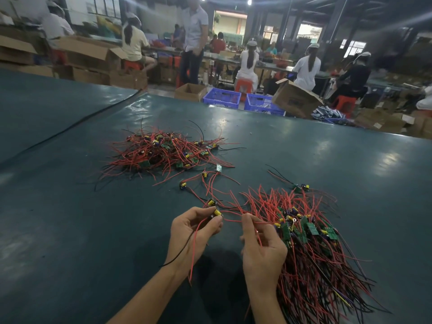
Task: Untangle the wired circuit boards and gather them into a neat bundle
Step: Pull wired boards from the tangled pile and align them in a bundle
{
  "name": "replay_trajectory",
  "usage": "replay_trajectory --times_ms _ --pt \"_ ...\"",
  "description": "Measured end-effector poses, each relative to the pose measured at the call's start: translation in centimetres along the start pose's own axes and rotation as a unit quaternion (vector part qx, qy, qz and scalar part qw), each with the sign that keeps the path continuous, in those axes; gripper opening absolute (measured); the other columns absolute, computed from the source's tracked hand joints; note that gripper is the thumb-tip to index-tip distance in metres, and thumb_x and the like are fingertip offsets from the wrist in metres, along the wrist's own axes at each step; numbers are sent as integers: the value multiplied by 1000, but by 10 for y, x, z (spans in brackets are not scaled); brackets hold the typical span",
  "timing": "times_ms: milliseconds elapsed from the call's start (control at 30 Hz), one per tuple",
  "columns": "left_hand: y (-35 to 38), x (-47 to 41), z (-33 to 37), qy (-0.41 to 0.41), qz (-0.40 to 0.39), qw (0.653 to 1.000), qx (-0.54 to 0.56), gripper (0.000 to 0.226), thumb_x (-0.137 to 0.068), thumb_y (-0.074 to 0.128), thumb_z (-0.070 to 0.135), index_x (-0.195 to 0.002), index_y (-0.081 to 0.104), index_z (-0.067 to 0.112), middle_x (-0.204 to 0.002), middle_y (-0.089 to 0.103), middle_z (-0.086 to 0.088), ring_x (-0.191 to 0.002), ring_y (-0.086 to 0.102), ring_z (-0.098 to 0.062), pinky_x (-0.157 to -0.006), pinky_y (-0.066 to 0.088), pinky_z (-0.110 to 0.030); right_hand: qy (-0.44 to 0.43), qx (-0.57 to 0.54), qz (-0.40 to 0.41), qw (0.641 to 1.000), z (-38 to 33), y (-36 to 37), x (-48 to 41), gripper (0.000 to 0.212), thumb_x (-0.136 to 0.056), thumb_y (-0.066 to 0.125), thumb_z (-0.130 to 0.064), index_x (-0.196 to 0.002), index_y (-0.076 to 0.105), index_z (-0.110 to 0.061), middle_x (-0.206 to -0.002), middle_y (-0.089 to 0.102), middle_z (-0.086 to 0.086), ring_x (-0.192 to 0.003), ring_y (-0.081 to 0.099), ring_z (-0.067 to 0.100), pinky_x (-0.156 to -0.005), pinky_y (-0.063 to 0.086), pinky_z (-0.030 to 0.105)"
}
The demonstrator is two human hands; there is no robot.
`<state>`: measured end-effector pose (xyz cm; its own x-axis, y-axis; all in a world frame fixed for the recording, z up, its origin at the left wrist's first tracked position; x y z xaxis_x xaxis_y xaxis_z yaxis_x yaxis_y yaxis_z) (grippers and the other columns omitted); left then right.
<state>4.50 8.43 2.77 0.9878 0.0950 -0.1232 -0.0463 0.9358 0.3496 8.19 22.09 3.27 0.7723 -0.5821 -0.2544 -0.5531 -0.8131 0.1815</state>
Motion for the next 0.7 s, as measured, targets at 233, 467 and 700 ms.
replay_trajectory --times_ms 233,467,700 --pt "-1 3 5 57 -7 995 -86 20 -77 74 -4 -92 73 10 -84 74 -7 -79 71 -19 -76 59 -35 209 -156 -44 964 5 10 5 28 -76 75 -6 -104 70 -10 -79 75 8 -68 71 15 -49 51 21" --pt "1 3 10 42 -80 989 -120 17 -78 72 -7 -89 71 7 -76 74 -5 -69 70 -14 -59 52 -19 232 -233 36 944 5 1 -3 20 -80 71 -2 -100 69 -3 -75 73 6 -61 68 10 -49 51 17" --pt "1 1 5 -43 -102 994 -24 13 -80 70 -6 -89 71 3 -74 72 -7 -66 68 -18 -59 54 -22 162 -57 -67 983 6 10 3 15 -81 71 -28 -73 79 -18 -68 72 5 -62 65 13 -58 55 24"
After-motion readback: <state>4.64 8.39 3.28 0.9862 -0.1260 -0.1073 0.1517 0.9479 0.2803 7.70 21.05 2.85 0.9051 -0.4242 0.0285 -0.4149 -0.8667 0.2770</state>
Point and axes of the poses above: each hand's wrist, its own x-axis away from the middle knuckle, its own y-axis out of the palm, z = x × y, the point moved 3 cm from there along -x, towards the middle knuckle
